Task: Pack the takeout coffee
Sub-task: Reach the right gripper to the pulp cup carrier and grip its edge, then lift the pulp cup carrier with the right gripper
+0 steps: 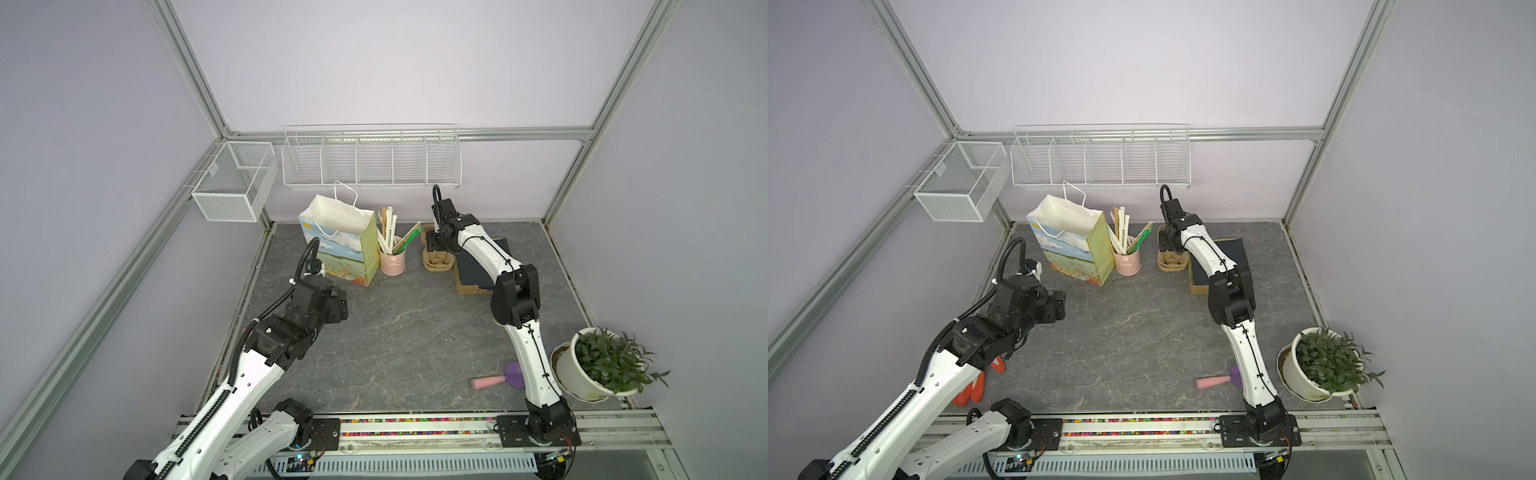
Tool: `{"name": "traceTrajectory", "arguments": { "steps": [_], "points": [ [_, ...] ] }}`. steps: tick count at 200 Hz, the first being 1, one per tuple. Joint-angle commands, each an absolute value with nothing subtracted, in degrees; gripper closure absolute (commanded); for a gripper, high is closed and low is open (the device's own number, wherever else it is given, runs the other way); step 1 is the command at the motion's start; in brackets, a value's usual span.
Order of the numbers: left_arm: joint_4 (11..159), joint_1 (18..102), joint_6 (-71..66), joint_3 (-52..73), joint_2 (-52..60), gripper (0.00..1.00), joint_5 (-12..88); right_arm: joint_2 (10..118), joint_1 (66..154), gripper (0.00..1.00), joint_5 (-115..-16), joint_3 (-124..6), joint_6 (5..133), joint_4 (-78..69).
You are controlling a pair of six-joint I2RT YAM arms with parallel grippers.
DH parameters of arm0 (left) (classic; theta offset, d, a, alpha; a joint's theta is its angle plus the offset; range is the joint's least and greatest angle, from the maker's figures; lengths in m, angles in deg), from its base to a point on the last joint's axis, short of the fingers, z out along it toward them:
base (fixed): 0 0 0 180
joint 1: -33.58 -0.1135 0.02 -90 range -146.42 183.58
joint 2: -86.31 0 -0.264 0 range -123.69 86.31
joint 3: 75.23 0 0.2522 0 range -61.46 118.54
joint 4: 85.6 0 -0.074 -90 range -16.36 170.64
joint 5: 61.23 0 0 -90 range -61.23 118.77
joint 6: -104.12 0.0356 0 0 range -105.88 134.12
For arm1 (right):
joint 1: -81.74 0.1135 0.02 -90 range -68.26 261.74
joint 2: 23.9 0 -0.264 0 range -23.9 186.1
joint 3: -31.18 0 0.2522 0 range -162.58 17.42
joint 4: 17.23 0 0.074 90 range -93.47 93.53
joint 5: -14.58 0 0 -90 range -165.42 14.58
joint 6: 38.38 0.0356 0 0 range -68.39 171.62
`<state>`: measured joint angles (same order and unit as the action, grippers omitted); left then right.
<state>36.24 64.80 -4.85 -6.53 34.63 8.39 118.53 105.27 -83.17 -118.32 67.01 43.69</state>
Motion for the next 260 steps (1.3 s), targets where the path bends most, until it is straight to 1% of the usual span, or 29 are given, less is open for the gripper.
{"name": "traceTrajectory", "arguments": {
  "steps": [1, 79, 117, 166, 194, 227, 260],
  "points": [
    [36.3, 64.5, -3.9, -7.1, 34.3, 0.16, 7.3, 120.6, 105.5, 0.46, -84.1, -120.3, 65.5, 45.0],
    [36.3, 64.3, -3.8, -7.0, 33.9, 0.17, 7.4, 122.8, 104.8, 0.49, -84.6, -122.4, 65.0, 43.6],
    [36.4, 64.2, -3.7, -7.0, 33.9, 0.17, 7.4, 123.7, 104.6, 0.57, -84.7, -123.3, 64.6, 43.0],
    [36.4, 64.0, -3.8, -6.9, 33.6, 0.17, 7.5, 124.7, 104.6, 0.58, -84.6, -124.3, 64.7, 43.3],
    [36.4, 63.8, -3.6, -6.9, 33.7, 0.17, 7.5, 124.2, 104.5, 0.62, -84.8, -124.3, 64.8, 43.6],
    [36.4, 63.6, -3.6, -6.9, 33.7, 0.17, 7.9, 124.0, 104.5, 0.62, -84.5, -124.3, 64.7, 43.7],
    [36.5, 63.5, -3.6, -7.0, 33.8, 0.17, 8.1, 124.6, 104.5, 0.58, -84.8, -124.3, 64.5, 44.0]
  ]
}}
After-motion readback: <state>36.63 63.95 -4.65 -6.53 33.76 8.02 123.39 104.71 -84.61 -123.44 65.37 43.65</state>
